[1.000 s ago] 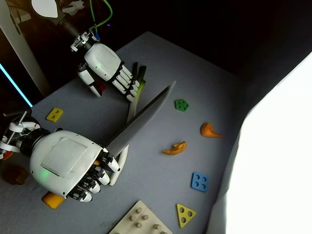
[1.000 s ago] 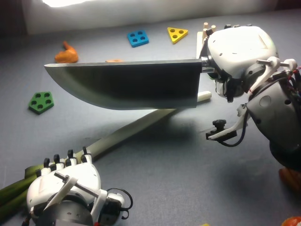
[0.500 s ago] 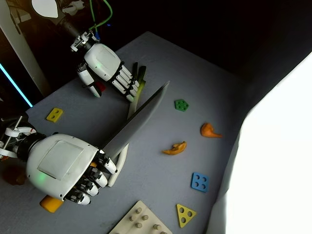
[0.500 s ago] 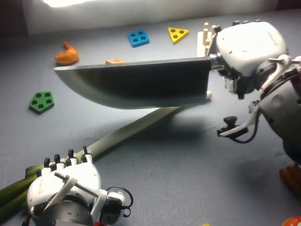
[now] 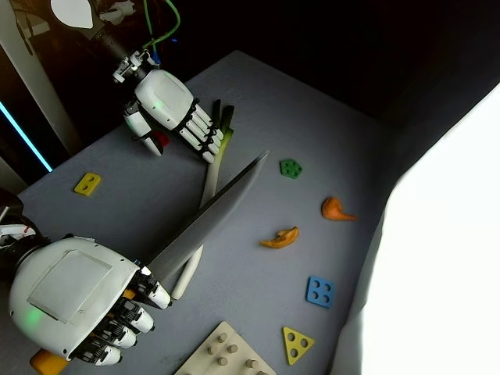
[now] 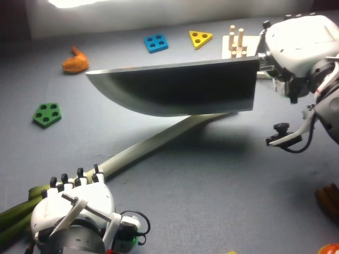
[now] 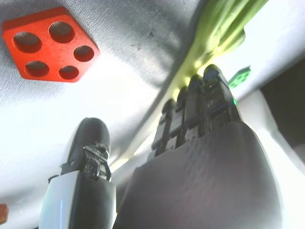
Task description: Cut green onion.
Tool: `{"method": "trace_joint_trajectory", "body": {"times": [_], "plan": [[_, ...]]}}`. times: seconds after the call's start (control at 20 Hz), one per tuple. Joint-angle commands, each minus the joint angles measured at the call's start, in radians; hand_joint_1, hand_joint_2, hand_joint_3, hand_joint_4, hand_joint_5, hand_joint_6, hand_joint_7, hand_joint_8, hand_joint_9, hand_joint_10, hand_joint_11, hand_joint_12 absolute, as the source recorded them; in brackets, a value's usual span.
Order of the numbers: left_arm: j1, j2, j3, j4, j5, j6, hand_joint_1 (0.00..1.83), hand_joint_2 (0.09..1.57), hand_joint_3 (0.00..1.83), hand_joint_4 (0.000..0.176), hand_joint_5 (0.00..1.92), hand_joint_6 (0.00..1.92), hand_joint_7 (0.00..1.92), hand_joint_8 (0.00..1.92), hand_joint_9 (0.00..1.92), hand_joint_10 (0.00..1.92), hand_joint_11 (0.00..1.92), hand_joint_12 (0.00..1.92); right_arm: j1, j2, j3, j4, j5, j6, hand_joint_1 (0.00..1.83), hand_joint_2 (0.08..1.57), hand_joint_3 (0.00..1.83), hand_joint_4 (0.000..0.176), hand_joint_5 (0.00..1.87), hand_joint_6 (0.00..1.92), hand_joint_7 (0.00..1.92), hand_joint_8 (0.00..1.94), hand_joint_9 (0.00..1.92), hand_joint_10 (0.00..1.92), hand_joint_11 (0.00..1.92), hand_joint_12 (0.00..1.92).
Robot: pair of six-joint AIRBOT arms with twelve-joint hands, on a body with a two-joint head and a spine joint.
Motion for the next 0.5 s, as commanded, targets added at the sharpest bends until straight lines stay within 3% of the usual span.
{"method": "trace_joint_trajectory", "body": {"times": [0.0,0.45], "plan": [[0.004,0.004,0.000,0.015,0.024,0.005,0.48,1.35,0.00,0.000,0.09,0.03,0.12,0.01,0.10,0.02,0.01,0.01,-0.003,0.013,0.006,-0.052,0.082,-0.022,1.66,0.86,0.71,0.176,1.38,1.92,1.55,1.94,1.66,1.92,1.70,1.92],[0.006,0.006,0.001,0.018,0.024,0.005,0.40,1.36,0.00,0.000,0.11,0.01,0.11,0.00,0.06,0.00,0.00,0.00,0.080,0.068,-0.017,-0.053,0.067,0.074,1.68,0.84,0.72,0.176,1.37,1.92,1.57,1.94,1.68,1.92,1.71,1.92]]}}
